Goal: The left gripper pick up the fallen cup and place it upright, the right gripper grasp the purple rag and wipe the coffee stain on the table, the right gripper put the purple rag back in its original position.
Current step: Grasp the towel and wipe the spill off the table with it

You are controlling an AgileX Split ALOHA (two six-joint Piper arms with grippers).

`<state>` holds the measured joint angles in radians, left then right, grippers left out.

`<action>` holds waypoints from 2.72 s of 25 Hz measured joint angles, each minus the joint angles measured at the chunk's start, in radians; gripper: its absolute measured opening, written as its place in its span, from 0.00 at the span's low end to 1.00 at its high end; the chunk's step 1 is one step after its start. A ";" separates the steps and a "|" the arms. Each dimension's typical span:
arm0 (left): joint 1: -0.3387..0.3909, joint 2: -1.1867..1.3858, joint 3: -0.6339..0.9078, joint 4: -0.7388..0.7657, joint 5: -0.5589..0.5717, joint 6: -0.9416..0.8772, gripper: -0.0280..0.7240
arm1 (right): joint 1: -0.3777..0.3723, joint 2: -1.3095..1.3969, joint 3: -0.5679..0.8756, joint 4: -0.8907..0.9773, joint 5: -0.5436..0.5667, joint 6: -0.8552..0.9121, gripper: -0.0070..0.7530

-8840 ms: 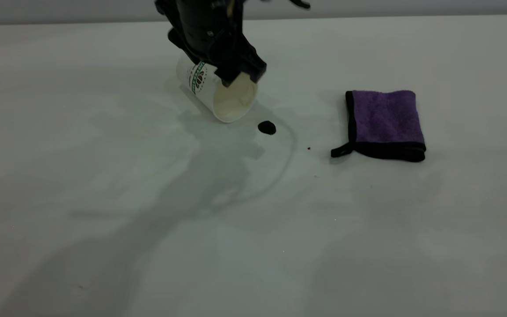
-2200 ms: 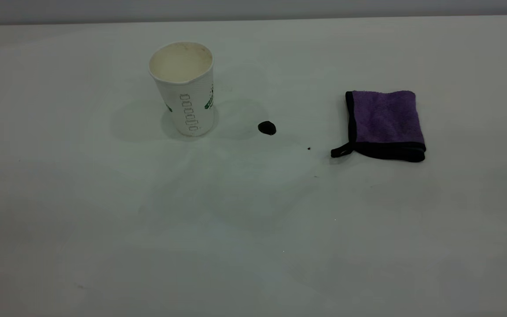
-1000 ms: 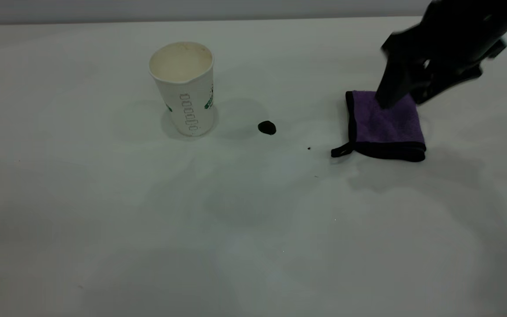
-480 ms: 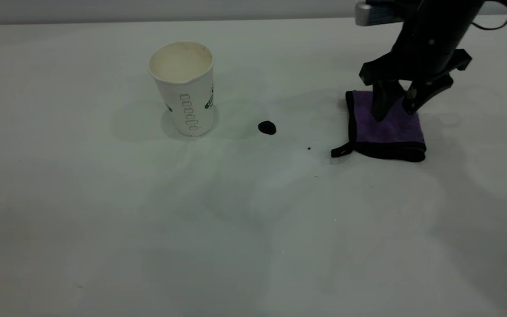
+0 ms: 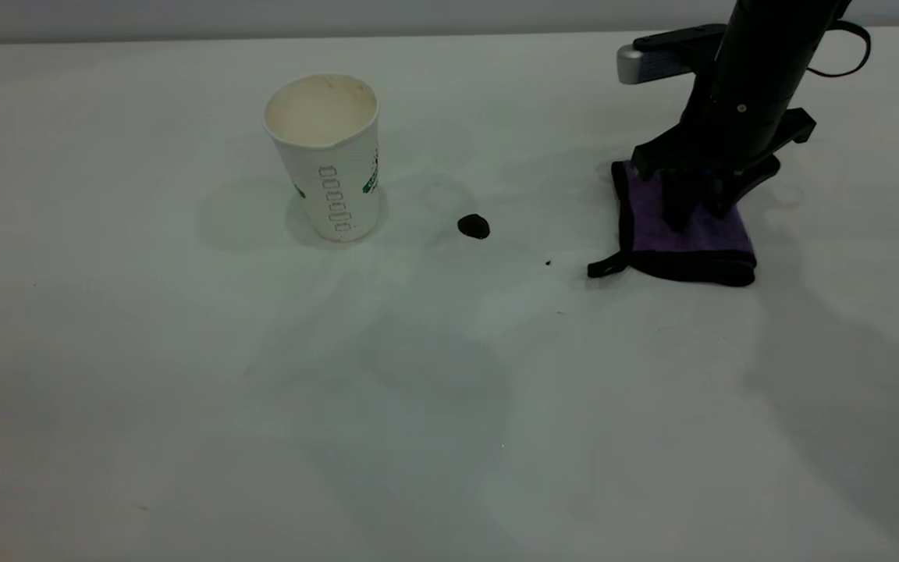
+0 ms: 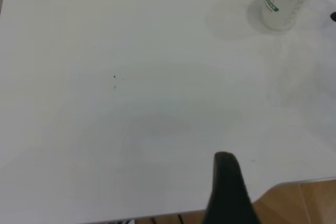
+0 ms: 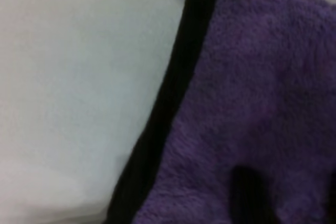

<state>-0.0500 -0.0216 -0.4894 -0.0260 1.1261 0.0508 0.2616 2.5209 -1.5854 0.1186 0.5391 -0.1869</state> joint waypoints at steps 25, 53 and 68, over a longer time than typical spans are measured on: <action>0.000 0.000 0.000 0.000 0.000 0.000 0.77 | 0.281 0.110 -0.220 0.173 -0.025 -0.159 0.09; 0.000 0.000 0.000 0.000 0.000 0.000 0.77 | 0.082 0.105 -0.230 -0.136 0.309 0.142 0.11; 0.000 0.000 0.000 0.000 0.000 0.000 0.77 | -0.063 0.093 -0.228 -0.099 0.423 0.126 0.42</action>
<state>-0.0500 -0.0216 -0.4894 -0.0260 1.1261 0.0508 0.1983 2.6142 -1.8135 0.0197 0.9625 -0.0612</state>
